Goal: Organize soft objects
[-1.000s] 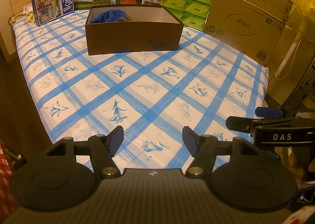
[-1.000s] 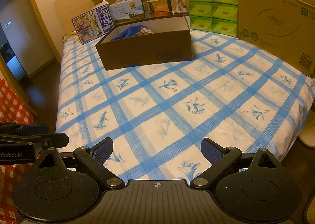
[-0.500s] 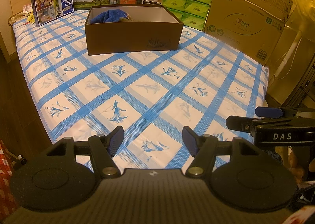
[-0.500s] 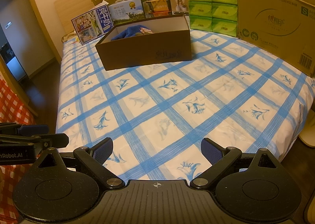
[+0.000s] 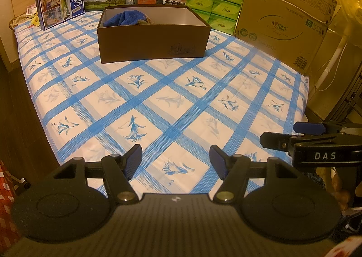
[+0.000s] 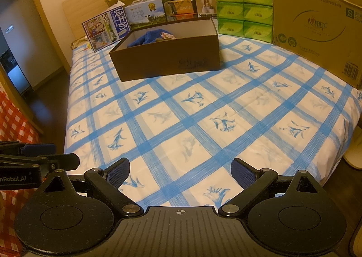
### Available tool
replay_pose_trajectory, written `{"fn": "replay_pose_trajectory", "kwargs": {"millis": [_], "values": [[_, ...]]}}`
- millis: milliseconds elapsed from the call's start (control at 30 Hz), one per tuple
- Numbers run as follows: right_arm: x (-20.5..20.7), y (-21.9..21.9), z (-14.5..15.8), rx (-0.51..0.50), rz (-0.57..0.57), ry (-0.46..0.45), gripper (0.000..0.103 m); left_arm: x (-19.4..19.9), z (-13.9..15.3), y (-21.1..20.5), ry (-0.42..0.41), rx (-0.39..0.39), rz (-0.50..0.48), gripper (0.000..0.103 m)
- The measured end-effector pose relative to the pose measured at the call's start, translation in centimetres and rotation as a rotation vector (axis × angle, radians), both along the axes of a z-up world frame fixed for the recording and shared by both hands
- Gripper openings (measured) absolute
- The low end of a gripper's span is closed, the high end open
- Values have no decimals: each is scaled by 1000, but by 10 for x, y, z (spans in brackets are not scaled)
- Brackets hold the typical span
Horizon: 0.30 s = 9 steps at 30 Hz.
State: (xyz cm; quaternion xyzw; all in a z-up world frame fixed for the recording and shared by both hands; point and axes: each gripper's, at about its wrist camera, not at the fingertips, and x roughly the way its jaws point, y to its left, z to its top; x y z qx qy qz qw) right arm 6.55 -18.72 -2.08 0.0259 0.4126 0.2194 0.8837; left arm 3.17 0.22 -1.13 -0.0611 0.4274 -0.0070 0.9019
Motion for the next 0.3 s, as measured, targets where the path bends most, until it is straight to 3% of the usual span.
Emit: {"fn": "replay_pose_trajectory", "kwargs": {"millis": [300], "values": [[1,0,0,0,0,1,95,5,-6,2,14,-2,2,63]]}}
